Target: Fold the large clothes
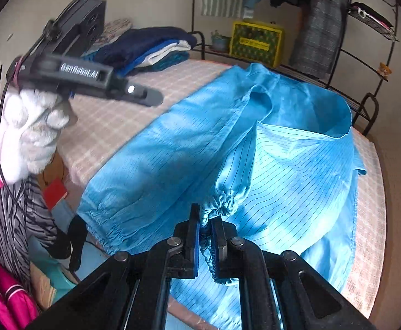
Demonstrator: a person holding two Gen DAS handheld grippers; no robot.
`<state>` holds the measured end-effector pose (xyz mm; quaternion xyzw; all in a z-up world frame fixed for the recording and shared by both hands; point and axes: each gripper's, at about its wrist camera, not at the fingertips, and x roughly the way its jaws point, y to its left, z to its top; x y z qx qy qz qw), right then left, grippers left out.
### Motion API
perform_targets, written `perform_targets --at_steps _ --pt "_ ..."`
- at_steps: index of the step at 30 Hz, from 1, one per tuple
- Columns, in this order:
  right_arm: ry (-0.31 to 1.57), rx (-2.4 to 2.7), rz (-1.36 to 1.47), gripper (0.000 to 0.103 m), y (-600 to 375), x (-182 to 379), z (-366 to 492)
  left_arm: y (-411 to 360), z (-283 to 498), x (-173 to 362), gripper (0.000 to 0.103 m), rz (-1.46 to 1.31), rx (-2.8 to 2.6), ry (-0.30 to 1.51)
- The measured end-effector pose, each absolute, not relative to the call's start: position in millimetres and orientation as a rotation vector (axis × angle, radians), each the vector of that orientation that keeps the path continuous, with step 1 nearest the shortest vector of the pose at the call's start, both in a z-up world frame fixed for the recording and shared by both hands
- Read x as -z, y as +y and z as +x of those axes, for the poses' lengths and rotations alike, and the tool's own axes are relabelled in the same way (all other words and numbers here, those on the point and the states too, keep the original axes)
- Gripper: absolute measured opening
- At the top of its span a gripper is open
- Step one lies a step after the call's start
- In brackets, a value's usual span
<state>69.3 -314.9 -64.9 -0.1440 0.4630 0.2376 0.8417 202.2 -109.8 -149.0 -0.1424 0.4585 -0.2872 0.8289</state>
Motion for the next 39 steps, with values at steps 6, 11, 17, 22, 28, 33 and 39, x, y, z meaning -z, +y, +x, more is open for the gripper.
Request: perform_targets --at_steps 6,11,17,22,28,33,39 --pt "1.123 -0.595 -0.443 0.004 -299 112 36 -116 203 160 0.034 -0.292 0.619 1.021" --pt "1.131 -0.517 -0.42 0.004 -331 100 34 -145 200 177 0.035 -0.245 0.67 1.094" --pt "1.166 -0.507 -0.28 0.031 -369 81 33 -175 193 187 0.035 -0.202 0.726 1.129" --pt "1.069 -0.628 0.054 0.041 -410 52 30 -190 187 189 0.035 -0.185 0.765 1.15" --pt "1.025 -0.335 0.375 0.057 -484 72 68 -201 182 207 0.035 -0.181 0.767 1.214" --pt "1.045 -0.242 0.692 0.044 -526 122 101 -205 189 208 0.035 -0.268 0.794 1.245" --pt "1.046 -0.219 0.786 0.004 -529 145 118 -216 210 217 0.035 -0.349 0.775 1.292"
